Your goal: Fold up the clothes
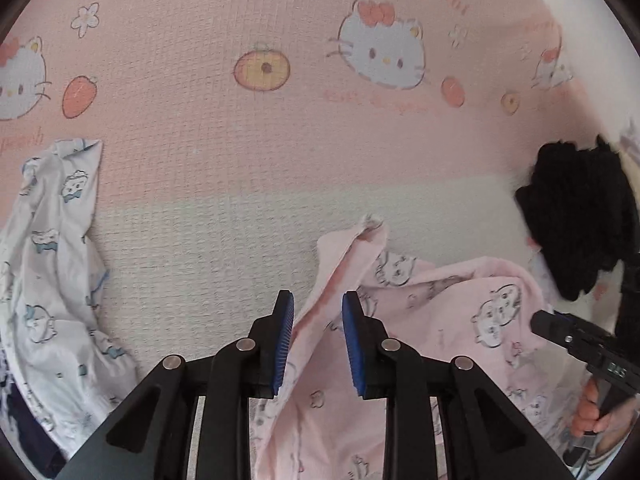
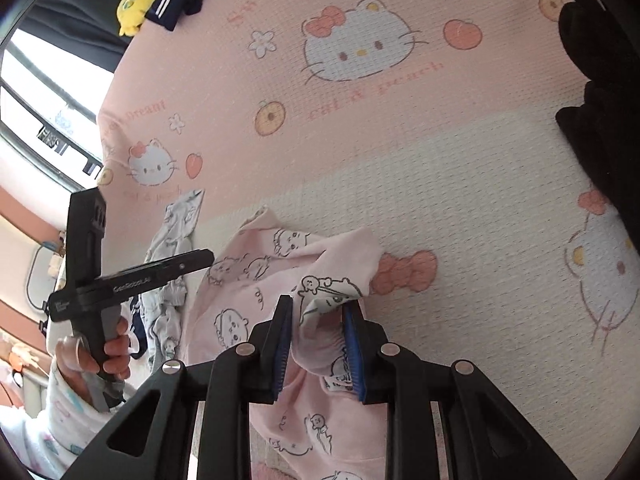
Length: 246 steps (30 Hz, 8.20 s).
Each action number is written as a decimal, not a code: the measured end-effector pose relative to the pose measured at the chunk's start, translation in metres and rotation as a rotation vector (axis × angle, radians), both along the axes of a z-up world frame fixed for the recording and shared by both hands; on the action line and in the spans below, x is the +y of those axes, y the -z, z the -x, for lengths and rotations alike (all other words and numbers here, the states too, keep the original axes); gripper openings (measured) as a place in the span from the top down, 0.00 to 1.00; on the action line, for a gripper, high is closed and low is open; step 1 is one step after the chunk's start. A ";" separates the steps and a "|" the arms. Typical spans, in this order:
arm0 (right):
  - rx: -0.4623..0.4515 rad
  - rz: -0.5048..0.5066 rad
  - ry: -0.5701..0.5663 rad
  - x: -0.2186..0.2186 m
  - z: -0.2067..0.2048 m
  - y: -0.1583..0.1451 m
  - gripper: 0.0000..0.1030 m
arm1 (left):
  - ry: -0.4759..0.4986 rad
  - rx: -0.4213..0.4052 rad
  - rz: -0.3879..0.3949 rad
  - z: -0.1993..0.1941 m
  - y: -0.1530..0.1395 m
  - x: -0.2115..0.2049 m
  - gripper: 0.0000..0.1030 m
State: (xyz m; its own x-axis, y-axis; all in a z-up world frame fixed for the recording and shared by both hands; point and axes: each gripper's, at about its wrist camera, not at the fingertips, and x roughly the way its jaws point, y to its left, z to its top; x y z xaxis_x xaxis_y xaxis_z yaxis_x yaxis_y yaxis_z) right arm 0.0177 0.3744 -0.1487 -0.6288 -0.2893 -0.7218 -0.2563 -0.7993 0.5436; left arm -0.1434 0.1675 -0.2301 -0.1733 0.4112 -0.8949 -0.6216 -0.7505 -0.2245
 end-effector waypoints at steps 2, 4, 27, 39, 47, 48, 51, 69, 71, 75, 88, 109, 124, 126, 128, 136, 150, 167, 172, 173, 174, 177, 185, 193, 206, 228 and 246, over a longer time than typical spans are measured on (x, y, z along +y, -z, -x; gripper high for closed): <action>0.002 0.005 -0.013 -0.002 -0.002 0.000 0.77 | 0.003 -0.023 0.022 -0.001 0.001 0.003 0.77; 0.005 0.013 -0.022 -0.003 -0.001 0.000 0.77 | -0.002 -0.078 -0.014 -0.002 0.001 0.003 0.76; -0.009 0.022 -0.106 -0.030 0.007 0.009 0.76 | 0.088 -0.252 -0.093 -0.047 -0.011 0.042 0.47; -0.029 0.007 -0.130 -0.032 0.013 0.015 0.76 | 0.145 -0.314 -0.115 -0.064 -0.005 0.072 0.47; -0.037 0.018 -0.156 -0.033 0.009 0.011 0.63 | 0.211 -0.182 -0.065 -0.072 -0.004 0.086 0.73; -0.040 0.025 -0.152 -0.031 0.008 0.010 0.60 | 0.215 -0.187 -0.063 -0.071 -0.002 0.085 0.73; -0.056 -0.014 -0.138 -0.027 0.003 0.004 0.54 | 0.208 -0.204 -0.072 -0.068 0.003 0.081 0.73; -0.103 -0.050 -0.125 -0.014 -0.008 0.016 0.53 | 0.192 -0.219 -0.039 -0.062 0.012 0.075 0.73; -0.098 -0.015 -0.108 -0.009 -0.006 0.015 0.53 | 0.190 -0.220 -0.037 -0.063 0.014 0.073 0.73; -0.066 -0.015 -0.110 -0.009 -0.002 0.012 0.53 | 0.196 -0.213 -0.026 -0.066 0.016 0.068 0.73; -0.048 0.036 -0.269 -0.050 0.004 0.015 0.85 | 0.165 -0.301 -0.076 -0.063 0.007 0.047 0.72; -0.044 -0.194 -0.248 -0.054 -0.014 -0.001 0.40 | 0.172 -0.423 -0.165 -0.074 0.013 0.040 0.70; -0.006 -0.505 -0.377 -0.073 -0.026 0.017 0.40 | 0.188 -0.417 -0.140 -0.079 0.012 0.047 0.70; -0.003 -0.555 -0.403 -0.082 -0.025 0.021 0.40 | 0.188 -0.415 -0.137 -0.079 0.011 0.047 0.70; 0.004 -0.591 -0.397 -0.086 -0.024 0.023 0.40 | 0.190 -0.408 -0.139 -0.078 0.010 0.048 0.70; -0.021 -0.664 -0.306 -0.085 -0.017 0.026 0.66 | 0.185 -0.408 -0.148 -0.076 0.011 0.051 0.75; -0.017 -0.956 -0.393 -0.114 -0.017 0.020 0.81 | 0.188 -0.332 -0.144 -0.084 -0.017 0.057 0.83; -0.007 -0.904 -0.269 -0.085 -0.031 -0.011 0.83 | 0.475 0.108 0.129 -0.089 -0.056 0.068 0.80; -0.053 -0.794 -0.200 -0.062 -0.043 -0.009 0.83 | 0.393 0.005 0.082 -0.046 -0.053 0.056 0.79; -0.062 -0.780 -0.181 -0.059 -0.045 -0.008 0.83 | 0.367 -0.005 0.080 -0.038 -0.050 0.054 0.71; -0.071 -0.766 -0.162 -0.056 -0.048 -0.007 0.83 | 0.342 -0.014 0.077 -0.030 -0.048 0.051 0.62; -0.104 -0.739 -0.123 -0.045 -0.049 -0.003 0.83 | 0.312 -0.023 0.073 -0.016 -0.039 0.049 0.33; -0.145 -0.671 -0.080 -0.024 -0.038 0.008 0.83 | 0.364 0.039 0.174 -0.006 -0.009 0.071 0.33; -0.150 -0.559 -0.058 -0.010 -0.043 0.016 0.83 | 0.361 0.010 0.117 0.012 0.007 0.088 0.33; -0.127 -0.226 0.093 0.033 -0.062 0.027 0.82 | 0.301 -0.114 -0.013 0.035 0.038 0.075 0.52; -0.162 -0.108 0.195 0.054 -0.026 0.037 0.82 | 0.100 -0.247 -0.206 0.060 0.048 0.040 0.21; -0.160 -0.102 0.139 0.070 0.010 0.002 0.83 | -0.065 -0.151 -0.058 0.062 0.035 0.058 0.88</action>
State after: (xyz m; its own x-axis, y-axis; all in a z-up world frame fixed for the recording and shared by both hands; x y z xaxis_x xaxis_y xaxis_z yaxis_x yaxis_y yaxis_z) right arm 0.0078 0.4441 -0.1504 -0.5329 -0.1286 -0.8363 -0.4438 -0.7991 0.4057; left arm -0.2058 0.2254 -0.2647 -0.0664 0.4553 -0.8878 -0.5278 -0.7712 -0.3560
